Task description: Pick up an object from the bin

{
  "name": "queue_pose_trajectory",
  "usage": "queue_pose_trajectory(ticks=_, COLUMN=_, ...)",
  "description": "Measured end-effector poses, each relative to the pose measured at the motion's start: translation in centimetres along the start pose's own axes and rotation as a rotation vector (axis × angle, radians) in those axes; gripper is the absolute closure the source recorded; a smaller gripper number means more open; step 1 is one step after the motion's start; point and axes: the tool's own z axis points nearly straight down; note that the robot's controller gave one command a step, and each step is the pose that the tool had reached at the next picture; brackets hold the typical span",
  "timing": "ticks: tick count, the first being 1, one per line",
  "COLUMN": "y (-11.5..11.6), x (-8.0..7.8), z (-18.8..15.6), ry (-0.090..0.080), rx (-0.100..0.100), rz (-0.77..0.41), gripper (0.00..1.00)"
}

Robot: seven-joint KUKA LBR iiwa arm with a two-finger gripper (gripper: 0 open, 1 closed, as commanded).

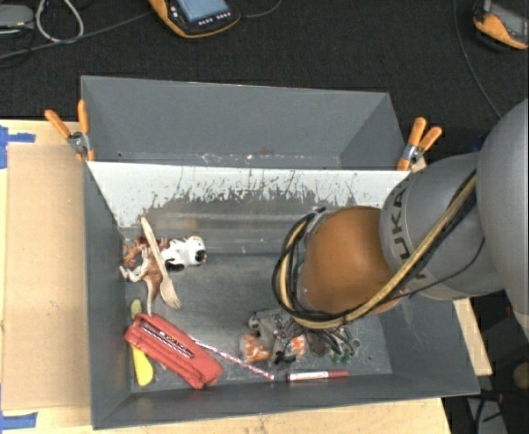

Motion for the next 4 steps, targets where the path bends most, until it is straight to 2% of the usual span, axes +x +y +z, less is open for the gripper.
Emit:
queue_pose_trajectory(ticks=1, y=0.0, x=0.4, z=-6.7, ry=0.006, rx=-0.001, rz=-0.061, gripper=1.0)
queue_pose_trajectory(ticks=2, y=-0.3, x=0.2, z=-8.5, ry=0.002, rx=0.0, rz=-0.057, gripper=1.0)
queue_pose_trajectory(ticks=3, y=-0.8, x=-1.5, z=-1.2, ry=0.006, rx=-0.002, rz=-0.056, gripper=1.0)
queue_pose_trajectory(ticks=4, y=-2.4, x=-1.2, z=-18.4, ry=-0.001, rx=-0.001, rz=-0.028, gripper=0.0)
